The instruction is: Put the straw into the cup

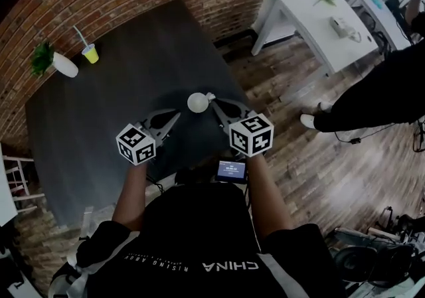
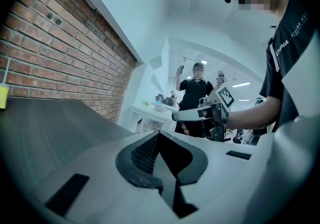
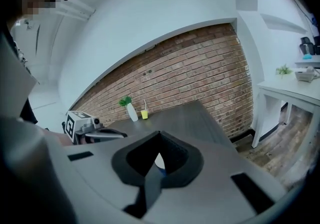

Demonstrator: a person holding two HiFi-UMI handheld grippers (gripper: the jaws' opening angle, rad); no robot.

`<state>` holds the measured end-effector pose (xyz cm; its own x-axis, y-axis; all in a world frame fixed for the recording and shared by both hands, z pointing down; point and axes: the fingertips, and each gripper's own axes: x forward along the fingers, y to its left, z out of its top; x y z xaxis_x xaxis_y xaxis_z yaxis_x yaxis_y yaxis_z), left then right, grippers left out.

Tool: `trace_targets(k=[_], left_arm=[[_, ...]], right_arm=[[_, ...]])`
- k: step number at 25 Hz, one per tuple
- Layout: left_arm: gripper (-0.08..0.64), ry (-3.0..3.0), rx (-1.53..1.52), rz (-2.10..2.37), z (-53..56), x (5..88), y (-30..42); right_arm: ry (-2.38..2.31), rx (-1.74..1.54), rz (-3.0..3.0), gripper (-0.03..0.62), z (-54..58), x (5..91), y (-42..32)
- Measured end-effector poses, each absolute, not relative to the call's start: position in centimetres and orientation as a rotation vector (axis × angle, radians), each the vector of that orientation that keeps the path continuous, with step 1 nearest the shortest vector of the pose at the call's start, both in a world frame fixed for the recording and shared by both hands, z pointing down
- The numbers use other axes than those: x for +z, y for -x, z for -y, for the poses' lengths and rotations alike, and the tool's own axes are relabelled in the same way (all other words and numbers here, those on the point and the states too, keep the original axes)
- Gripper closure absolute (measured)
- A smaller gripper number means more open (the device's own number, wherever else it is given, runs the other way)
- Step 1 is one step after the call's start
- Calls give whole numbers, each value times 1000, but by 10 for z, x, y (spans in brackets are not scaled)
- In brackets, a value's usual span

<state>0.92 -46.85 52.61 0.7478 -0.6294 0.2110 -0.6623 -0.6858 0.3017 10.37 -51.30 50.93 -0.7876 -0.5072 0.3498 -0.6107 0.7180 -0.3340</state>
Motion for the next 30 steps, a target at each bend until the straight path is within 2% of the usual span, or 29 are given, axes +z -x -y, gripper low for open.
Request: trace_targets(k=[30], left_arm=[[557, -2741, 230, 645, 405, 527, 7]], right_arm=[[-1275, 660, 2575, 587, 417, 501, -79]])
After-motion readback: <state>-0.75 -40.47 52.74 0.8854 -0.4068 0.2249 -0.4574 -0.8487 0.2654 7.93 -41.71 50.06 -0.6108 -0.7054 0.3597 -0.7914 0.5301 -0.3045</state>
